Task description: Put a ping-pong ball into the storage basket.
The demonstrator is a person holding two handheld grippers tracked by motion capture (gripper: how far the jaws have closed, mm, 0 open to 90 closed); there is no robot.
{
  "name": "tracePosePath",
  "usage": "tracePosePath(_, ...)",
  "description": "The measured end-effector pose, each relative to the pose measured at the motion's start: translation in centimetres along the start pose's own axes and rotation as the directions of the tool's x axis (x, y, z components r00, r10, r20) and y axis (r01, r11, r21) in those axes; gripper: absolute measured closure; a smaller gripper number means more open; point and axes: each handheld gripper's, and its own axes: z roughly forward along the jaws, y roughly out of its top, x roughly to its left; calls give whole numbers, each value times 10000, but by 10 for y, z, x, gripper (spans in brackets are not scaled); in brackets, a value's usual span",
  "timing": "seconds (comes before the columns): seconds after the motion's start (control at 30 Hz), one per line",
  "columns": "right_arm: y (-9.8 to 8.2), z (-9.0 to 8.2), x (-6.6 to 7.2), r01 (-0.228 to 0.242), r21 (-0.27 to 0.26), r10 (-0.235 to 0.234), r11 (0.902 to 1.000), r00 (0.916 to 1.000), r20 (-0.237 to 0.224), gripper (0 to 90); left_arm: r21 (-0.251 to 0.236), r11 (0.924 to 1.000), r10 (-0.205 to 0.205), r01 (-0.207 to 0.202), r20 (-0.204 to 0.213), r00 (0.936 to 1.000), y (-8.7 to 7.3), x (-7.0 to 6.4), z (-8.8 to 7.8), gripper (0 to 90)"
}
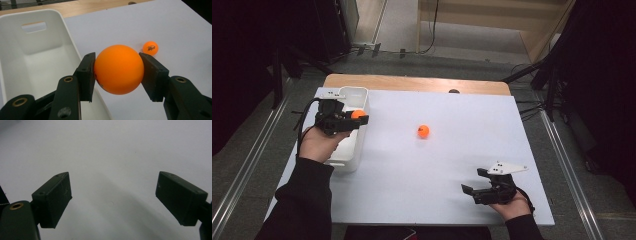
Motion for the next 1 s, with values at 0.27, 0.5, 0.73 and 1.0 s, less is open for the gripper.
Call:
tracePosePath(0.27,0,0,0,0,4,0,10000,10000,-5,119,-107,9998,-186,182,-337,9993,-1,6,-2,504)
tracePosePath(0.5,0,0,0,18,-12,-18,10000,10000,-18,119,-155,9997,-221,209,-763,9968,-2,11,-3,503)
tracePosePath(0.73,0,0,0,2,-9,-2,10000,10000,-13,119,-201,9994,-290,271,-992,9946,-3,16,-3,503)
tracePosePath(1.0,0,0,0,-15,2,15,10000,10000,8,119,-440,9975,-622,561,-1508,9866,-4,23,-3,503)
